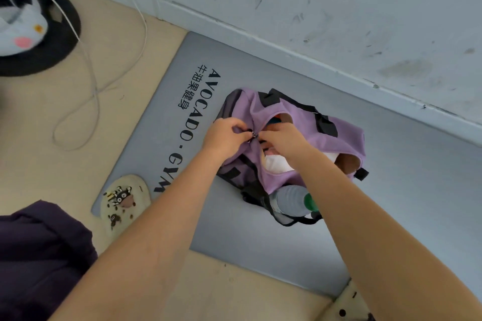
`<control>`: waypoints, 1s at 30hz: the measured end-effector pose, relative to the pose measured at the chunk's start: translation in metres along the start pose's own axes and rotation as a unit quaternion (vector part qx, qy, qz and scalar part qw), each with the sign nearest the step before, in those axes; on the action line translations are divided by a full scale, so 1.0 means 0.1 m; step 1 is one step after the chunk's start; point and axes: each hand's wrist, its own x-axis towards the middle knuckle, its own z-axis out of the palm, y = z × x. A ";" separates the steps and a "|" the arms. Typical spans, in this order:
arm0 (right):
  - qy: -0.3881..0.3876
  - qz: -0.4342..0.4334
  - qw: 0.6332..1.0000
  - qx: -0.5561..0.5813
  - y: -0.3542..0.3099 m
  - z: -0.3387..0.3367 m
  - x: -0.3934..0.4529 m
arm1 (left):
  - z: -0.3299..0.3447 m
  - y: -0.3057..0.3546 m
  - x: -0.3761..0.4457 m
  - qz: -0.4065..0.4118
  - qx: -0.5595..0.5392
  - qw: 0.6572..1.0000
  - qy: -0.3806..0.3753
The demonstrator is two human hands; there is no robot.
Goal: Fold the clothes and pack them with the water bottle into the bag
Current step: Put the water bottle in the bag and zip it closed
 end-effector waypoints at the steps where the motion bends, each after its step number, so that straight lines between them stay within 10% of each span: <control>1: -0.002 0.007 1.000 0.024 -0.02 0.01 0.00 | -0.02 -0.01 0.02 -0.010 -0.018 1.000 -0.008; 7: 0.094 -0.108 0.973 -0.182 -0.07 0.03 -0.26 | -0.34 -0.08 0.00 -0.043 -0.202 0.975 -0.079; 19: 0.085 -0.192 0.971 -0.113 -0.39 0.36 -0.18 | -0.63 -0.18 -0.07 -0.062 -0.358 0.924 -0.118; 30: 0.000 -0.132 0.990 -0.045 -0.34 0.22 -0.28 | -0.59 -0.10 -0.12 -0.043 -0.241 0.966 -0.089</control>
